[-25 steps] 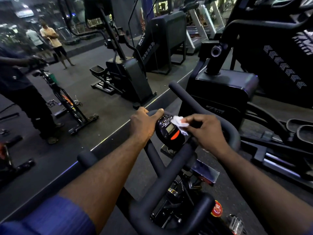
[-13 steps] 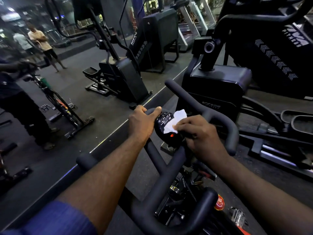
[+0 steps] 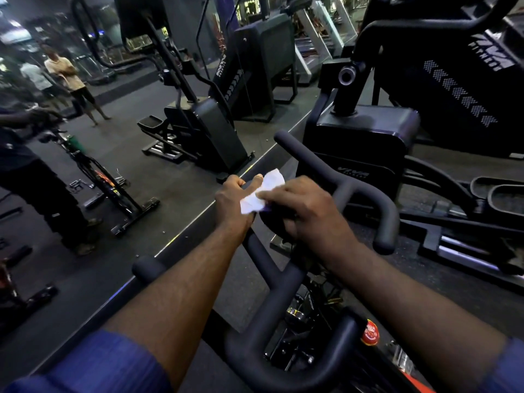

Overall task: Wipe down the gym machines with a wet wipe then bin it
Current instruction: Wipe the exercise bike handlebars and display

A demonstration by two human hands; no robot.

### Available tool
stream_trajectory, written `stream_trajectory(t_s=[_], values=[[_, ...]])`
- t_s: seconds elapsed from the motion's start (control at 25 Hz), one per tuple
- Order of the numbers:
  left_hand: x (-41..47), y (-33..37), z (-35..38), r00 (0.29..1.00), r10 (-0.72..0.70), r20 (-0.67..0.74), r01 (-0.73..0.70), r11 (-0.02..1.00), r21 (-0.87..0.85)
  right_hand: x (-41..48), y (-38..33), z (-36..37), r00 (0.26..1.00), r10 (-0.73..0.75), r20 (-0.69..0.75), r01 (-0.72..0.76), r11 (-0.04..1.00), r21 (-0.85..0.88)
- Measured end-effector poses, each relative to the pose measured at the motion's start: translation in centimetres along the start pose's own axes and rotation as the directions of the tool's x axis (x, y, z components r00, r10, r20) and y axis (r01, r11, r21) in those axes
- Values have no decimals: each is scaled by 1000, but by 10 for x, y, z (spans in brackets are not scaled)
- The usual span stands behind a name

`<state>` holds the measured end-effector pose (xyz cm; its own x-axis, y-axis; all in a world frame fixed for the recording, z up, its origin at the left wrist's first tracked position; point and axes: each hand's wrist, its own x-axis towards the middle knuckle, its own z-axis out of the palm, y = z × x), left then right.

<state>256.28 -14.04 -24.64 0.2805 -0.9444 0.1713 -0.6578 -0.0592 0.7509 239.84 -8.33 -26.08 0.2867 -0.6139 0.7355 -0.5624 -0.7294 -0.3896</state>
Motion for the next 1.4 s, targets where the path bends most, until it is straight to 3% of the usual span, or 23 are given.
stream_trajectory(t_s=[0.08, 0.2, 0.28, 0.44, 0.64, 0.76, 0.84, 0.96, 1.12, 1.2, 1.32, 1.4], values=[[-2, 0, -1, 1000, 15, -2, -15, 1000, -22, 10, -4, 5, 1000, 1, -30, -2, 999, -40], [-4, 8, -1, 998, -59, -18, 59, 998, -17, -44, -5, -4, 981, -144, 127, 167, 967, -194], [-3, 10, 1, 996, -77, -37, 76, 997, -27, -77, 4, -17, 957, -196, 214, 240, 948, -208], [-6, 8, 0, 996, -83, -36, 82, 996, -30, -90, 32, -14, 990, 143, -5, -143, 989, -39], [-7, 8, 0, 996, -77, -34, 76, 996, -36, -79, 35, -8, 974, 218, -57, -211, 971, 110], [-8, 8, 0, 996, -76, -43, 74, 996, -41, -70, 34, -10, 992, 121, -18, -120, 991, 66], [-8, 9, -1, 997, -75, -36, 73, 997, -35, -69, 33, -12, 985, 162, -52, -159, 986, 56], [-7, 8, 1, 997, -71, -38, 69, 997, -37, -70, 39, -19, 998, 12, 61, -14, 999, 41], [-6, 10, 0, 997, -68, -41, 67, 997, -39, -37, 34, -14, 956, 175, -237, -180, 984, 1], [-6, 11, 0, 997, -67, -31, 66, 998, -20, -20, 19, -3, 983, 112, -143, -107, 993, 40], [-6, 11, 0, 998, -65, -25, 65, 998, -12, -8, 16, -8, 934, 339, -114, -299, 914, 274], [-5, 8, -1, 998, -65, -20, 65, 998, 9, -6, 16, -11, 921, 384, -65, -344, 880, 327]])
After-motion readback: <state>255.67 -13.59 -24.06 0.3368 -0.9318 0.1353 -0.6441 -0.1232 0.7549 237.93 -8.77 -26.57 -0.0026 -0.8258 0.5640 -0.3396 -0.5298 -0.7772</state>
